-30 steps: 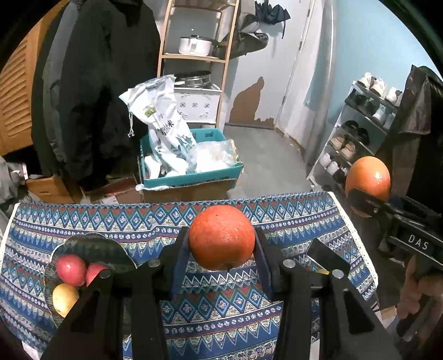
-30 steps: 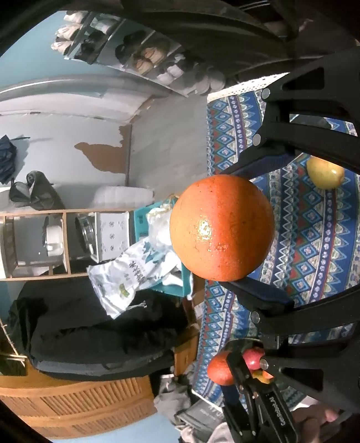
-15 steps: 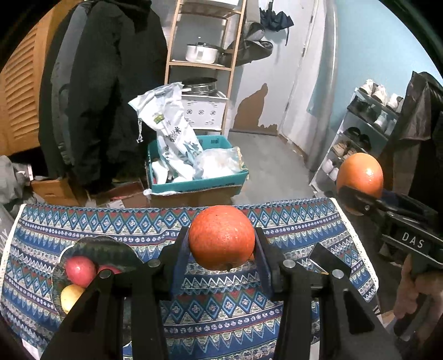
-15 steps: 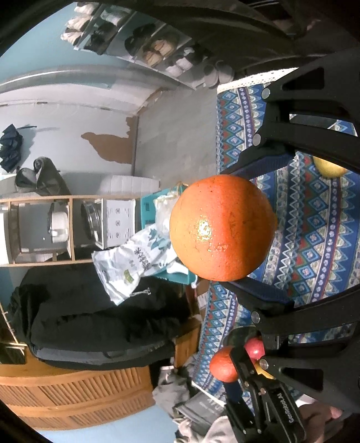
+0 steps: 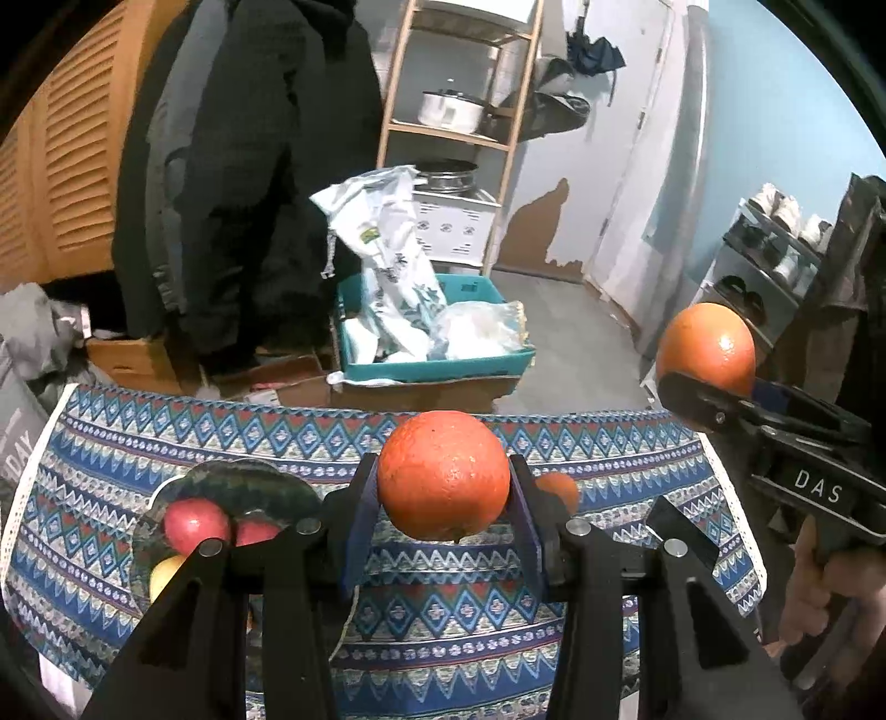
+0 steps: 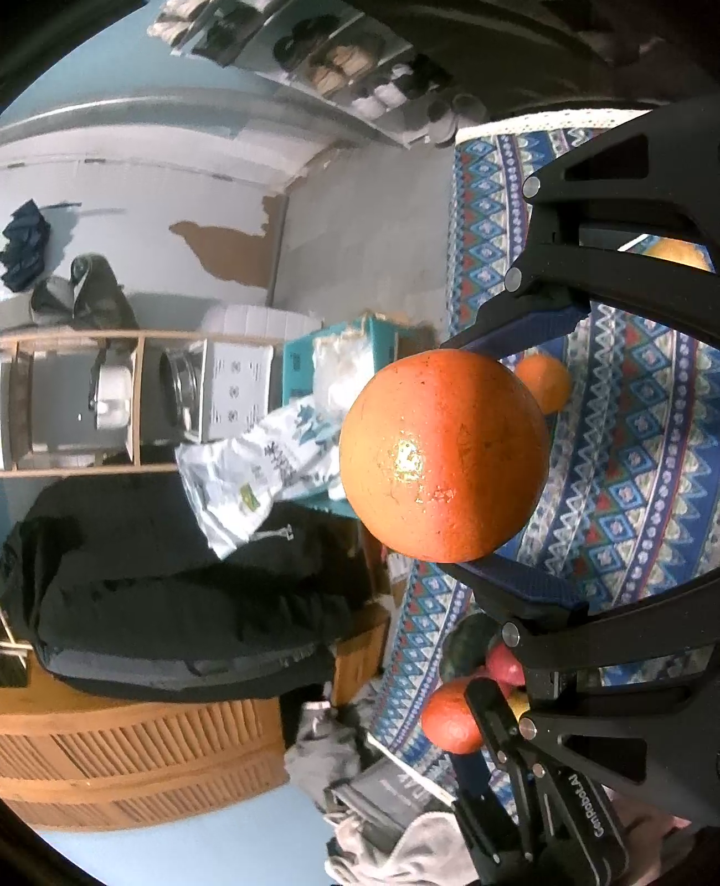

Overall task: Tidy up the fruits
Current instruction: 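Carry both held oranges toward the glass bowl with both grippers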

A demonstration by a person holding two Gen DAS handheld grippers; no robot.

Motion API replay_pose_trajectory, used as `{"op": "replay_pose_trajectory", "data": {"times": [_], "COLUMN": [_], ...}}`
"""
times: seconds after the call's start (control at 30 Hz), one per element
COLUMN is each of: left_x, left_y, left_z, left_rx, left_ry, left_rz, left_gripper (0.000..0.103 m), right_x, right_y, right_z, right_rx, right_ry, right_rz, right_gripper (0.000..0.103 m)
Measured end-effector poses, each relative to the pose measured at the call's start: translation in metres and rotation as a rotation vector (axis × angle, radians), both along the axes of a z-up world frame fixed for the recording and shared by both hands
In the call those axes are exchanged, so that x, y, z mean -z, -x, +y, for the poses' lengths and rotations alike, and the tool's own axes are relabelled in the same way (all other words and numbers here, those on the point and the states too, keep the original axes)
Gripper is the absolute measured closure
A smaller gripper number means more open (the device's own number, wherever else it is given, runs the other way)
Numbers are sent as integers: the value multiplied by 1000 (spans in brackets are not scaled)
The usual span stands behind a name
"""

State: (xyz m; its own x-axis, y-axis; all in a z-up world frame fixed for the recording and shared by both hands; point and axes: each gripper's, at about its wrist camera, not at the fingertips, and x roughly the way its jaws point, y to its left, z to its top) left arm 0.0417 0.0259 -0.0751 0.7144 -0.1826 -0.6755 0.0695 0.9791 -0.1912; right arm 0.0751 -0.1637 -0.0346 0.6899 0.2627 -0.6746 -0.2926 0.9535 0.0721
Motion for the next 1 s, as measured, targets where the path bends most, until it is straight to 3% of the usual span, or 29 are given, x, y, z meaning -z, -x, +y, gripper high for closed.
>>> {"op": "replay_pose_trajectory", "data": {"times": [1.0], "left_x": [30], "left_y": [15], "left_z": [112], "left_rx": [-195], "left_ry": [38], "left_rz": [73], "left_gripper": [58], "right_x": [10], "right_y": [-17], "right_z": [120], "right_rx": [-198], "right_ry": [-14], "right_rz": [61], "right_gripper": [36]}}
